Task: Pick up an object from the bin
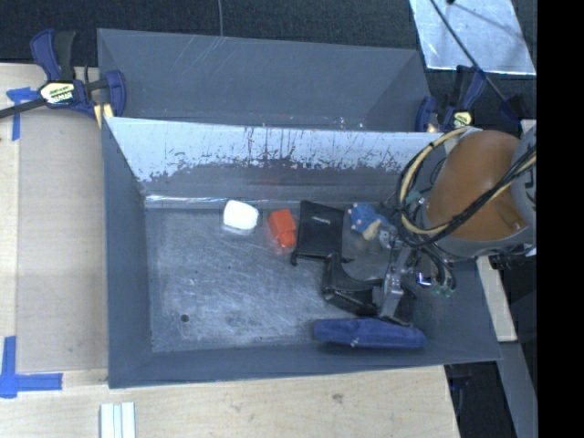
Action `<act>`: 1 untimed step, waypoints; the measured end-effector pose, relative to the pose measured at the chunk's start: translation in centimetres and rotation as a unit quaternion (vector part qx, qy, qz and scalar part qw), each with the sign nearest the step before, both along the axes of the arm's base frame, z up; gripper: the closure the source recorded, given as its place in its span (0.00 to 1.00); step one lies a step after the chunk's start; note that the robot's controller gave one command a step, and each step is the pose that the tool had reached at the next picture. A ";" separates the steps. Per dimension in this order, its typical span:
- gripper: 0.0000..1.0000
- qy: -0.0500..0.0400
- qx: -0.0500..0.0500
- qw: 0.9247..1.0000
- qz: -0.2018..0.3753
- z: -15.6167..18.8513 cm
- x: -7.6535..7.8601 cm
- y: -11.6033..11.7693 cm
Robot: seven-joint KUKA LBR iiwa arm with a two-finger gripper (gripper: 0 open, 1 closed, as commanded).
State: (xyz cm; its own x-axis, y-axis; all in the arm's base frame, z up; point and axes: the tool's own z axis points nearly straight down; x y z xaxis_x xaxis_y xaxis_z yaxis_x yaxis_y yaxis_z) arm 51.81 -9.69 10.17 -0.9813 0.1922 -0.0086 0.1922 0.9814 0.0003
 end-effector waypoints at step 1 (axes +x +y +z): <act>0.00 0.005 0.001 0.991 -0.134 -0.1 -0.9 1.1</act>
Offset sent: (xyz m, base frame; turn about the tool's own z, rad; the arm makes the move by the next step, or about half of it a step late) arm -0.0089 0.0120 -0.0017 0.2691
